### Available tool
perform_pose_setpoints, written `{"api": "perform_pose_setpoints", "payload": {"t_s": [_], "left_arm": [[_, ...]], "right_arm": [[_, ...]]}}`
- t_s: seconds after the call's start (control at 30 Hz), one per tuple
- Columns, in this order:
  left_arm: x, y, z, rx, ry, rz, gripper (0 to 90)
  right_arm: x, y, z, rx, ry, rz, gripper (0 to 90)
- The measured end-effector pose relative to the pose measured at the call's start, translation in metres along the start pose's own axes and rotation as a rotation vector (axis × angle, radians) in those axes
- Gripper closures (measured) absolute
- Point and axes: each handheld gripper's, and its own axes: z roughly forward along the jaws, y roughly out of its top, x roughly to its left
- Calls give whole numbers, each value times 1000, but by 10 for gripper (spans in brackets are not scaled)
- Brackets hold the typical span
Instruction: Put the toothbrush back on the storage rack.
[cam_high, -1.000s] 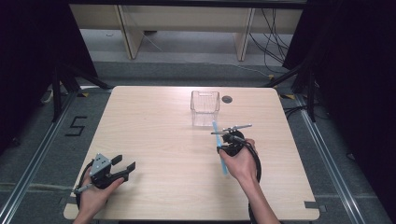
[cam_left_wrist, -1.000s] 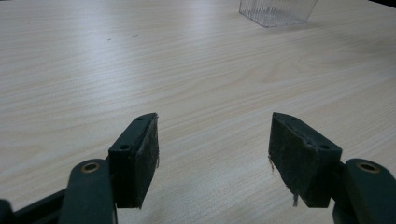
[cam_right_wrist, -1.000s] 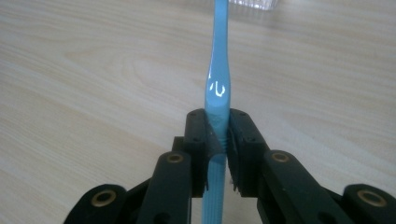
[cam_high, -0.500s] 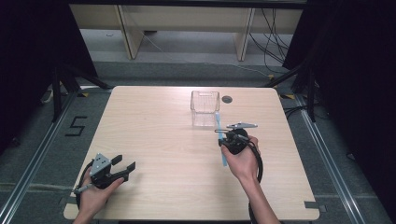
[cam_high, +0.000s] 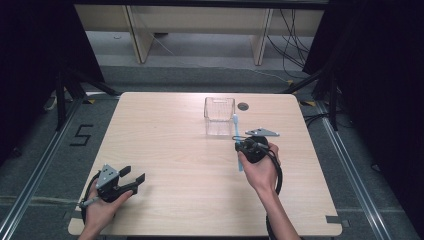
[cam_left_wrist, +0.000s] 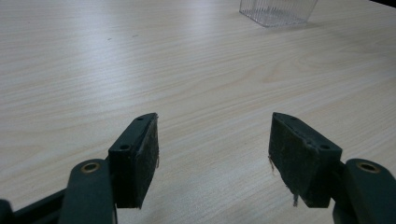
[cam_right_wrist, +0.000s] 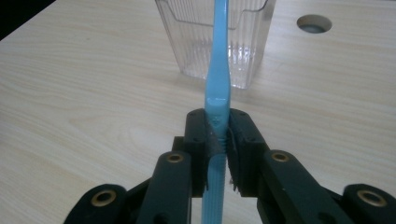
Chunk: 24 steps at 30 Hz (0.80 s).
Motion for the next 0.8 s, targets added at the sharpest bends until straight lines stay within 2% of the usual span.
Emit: {"api": "perform_pose_setpoints", "payload": {"t_s": [0.03,0.1,0.27,0.33,0.4,0.43,0.47,0.57,0.6,0.67,0.77,0.8], "left_arm": [[0,0,0,1,0,1,329],[0,0,0,1,0,2,329],[0,0,0,2,1,3,329],[0,0,0,2,1,3,328],[0,0,0,3,0,3,329],[0,0,0,2,0,2,328],[0,0,0,1,0,1,328],[0,0,0,1,-1,1,328],[0,0,0,0,-2,-1,328],[0,0,0,-1,-2,-1,328],[0,0,0,-1,-1,-3,328],[0,0,0,-1,0,-3,328]], "right_arm": [[0,1,-1,-25,-6,6,790],[0,2,-2,-38,-5,21,790],[-1,5,-4,-83,-9,19,789],[-2,7,-4,-90,-15,2,790],[-1,7,-4,-100,-14,20,790],[-2,9,-5,-110,-18,-3,790],[-2,10,-4,-121,-24,3,790],[-2,11,-4,-129,-25,14,790],[-3,12,-4,-133,-24,-1,790],[-3,13,-3,-147,-28,15,790],[-4,16,-3,-159,-30,2,790],[-3,16,-4,-150,-37,14,790]]}}
